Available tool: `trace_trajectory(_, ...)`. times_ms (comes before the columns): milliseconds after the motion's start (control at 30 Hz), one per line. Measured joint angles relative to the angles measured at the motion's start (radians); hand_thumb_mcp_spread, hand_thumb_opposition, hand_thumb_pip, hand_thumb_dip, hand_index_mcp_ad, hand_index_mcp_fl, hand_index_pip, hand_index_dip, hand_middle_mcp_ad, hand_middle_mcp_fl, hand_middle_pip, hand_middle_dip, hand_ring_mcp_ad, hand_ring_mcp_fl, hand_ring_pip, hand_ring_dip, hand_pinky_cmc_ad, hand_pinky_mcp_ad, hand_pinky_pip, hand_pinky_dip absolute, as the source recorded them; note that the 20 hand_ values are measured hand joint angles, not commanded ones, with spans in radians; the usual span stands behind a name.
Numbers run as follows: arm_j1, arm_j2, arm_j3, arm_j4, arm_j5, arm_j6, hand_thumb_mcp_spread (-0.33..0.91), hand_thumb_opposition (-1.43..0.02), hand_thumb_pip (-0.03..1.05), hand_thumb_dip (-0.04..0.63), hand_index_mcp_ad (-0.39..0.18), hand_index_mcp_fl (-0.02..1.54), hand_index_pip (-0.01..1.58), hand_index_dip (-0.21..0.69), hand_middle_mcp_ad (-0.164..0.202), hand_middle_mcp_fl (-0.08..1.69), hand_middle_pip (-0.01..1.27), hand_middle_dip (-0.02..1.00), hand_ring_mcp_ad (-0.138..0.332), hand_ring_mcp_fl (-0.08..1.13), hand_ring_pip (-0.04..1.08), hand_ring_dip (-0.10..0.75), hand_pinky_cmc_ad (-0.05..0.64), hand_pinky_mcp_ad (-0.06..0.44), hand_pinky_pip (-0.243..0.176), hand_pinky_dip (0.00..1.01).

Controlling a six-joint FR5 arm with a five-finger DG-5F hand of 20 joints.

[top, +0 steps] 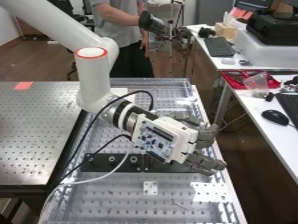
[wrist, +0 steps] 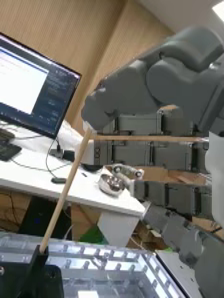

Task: Grab the chopstick and place it in the clear container

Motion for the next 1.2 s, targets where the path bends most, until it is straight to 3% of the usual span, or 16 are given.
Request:
trace_trajectory(100, 0.000, 0.000, 0.001, -0.004, -0.001, 0.002, 0.52, -0.86, 0.69, 0.279, -0.119, 0.64, 0.95, -0.035, -0.063, 0.81, 0.53, 0.58, 0.099, 0.39, 0.02, 0.400, 0.497, 0.147, 0.026, 0.17)
trace_trajectory(333, -0.001, -0.005, 0.007, -0.014, -0.012, 0.000, 0.52, -0.86, 0.69, 0.279, -0.119, 0.64, 0.93, -0.035, -0.063, 0.81, 0.53, 0.58, 0.096, 0.39, 0.02, 0.400, 0.499, 0.150, 0.026, 0.17)
trace_trajectory(500, -0.001, -0.006, 0.007, -0.011, -0.013, -0.003, 0.52, -0.86, 0.69, 0.279, -0.119, 0.64, 0.92, -0.035, -0.063, 0.81, 0.53, 0.58, 0.096, 0.33, 0.01, 0.394, 0.499, 0.145, 0.026, 0.17)
trace_trajectory(667, -0.002, -0.010, 0.009, -0.006, -0.002, -0.005, 0.52, -0.86, 0.69, 0.279, -0.119, 0.64, 0.91, -0.035, -0.063, 0.81, 0.53, 0.58, 0.099, 0.38, 0.01, 0.394, 0.496, 0.147, 0.026, 0.17)
trace_trajectory(733, -0.002, -0.010, 0.010, -0.003, 0.004, -0.008, 0.52, -0.86, 0.66, 0.279, -0.119, 0.72, 0.94, -0.030, -0.063, 0.82, 0.53, 0.58, 0.098, 0.39, 0.02, 0.393, 0.496, 0.150, 0.026, 0.17)
trace_trajectory(867, -0.001, -0.010, 0.013, 0.000, 0.013, -0.012, 0.57, -1.02, 0.56, 0.255, -0.119, 0.83, 1.05, -0.012, -0.059, 0.90, 0.53, 0.58, 0.096, 0.44, 0.02, 0.398, 0.496, 0.150, 0.024, 0.17)
trace_trajectory(1200, 0.000, -0.011, 0.019, 0.000, 0.033, -0.023, 0.58, -1.07, 0.56, 0.251, -0.126, 0.90, 1.02, 0.000, -0.063, 1.05, 0.57, 0.57, 0.096, 0.52, 0.04, 0.389, 0.511, 0.164, 0.030, 0.17)
